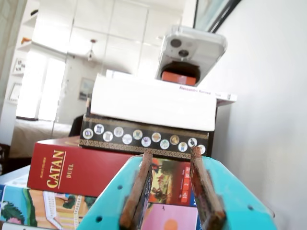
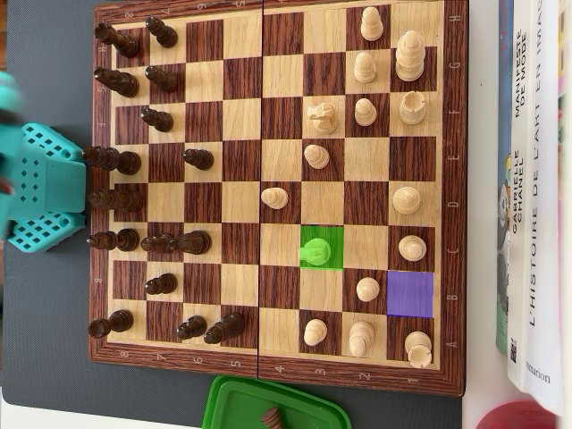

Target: Play chess

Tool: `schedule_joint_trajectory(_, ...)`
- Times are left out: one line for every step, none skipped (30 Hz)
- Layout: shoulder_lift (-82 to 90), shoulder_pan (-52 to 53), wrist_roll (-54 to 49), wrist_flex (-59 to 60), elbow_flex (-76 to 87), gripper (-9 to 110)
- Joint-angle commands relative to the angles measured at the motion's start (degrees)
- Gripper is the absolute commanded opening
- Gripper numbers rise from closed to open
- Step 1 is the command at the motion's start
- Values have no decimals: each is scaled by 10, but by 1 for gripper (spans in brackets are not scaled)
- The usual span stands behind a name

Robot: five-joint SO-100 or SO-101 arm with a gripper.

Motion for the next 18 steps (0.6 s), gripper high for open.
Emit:
schedule_joint_trajectory(12, -4, 3, -47, 11, 13)
schedule_joint_trajectory(12, -5, 3, -67, 11, 13)
schedule_joint_trajectory(12, -9, 3, -90, 11, 13)
schedule_joint_trajectory(12, -11, 4, -115, 11, 13)
schedule_joint_trajectory(12, -15, 12, -138, 11, 13)
schedule_joint_trajectory(12, -17, 23, -157, 11, 13)
schedule_joint_trajectory(12, -17, 33, -177, 11, 13)
schedule_joint_trajectory(13, -17, 43, -195, 11, 13)
schedule_joint_trajectory(13, -17, 50, -214, 11, 13)
schedule_joint_trajectory(13, -17, 55, -234, 11, 13)
schedule_joint_trajectory(13, -17, 60, -254, 11, 13)
schedule_joint_trajectory(13, -17, 63, -274, 11, 13)
schedule_joint_trajectory(13, -17, 63, -296, 11, 13)
schedule_joint_trajectory(13, -17, 63, -320, 11, 13)
schedule_joint_trajectory(13, -17, 63, -345, 11, 13)
schedule_joint_trajectory(13, -17, 63, -368, 11, 13)
schedule_joint_trajectory(13, -17, 63, -391, 11, 13)
schedule_joint_trajectory(13, -17, 63, -414, 11, 13)
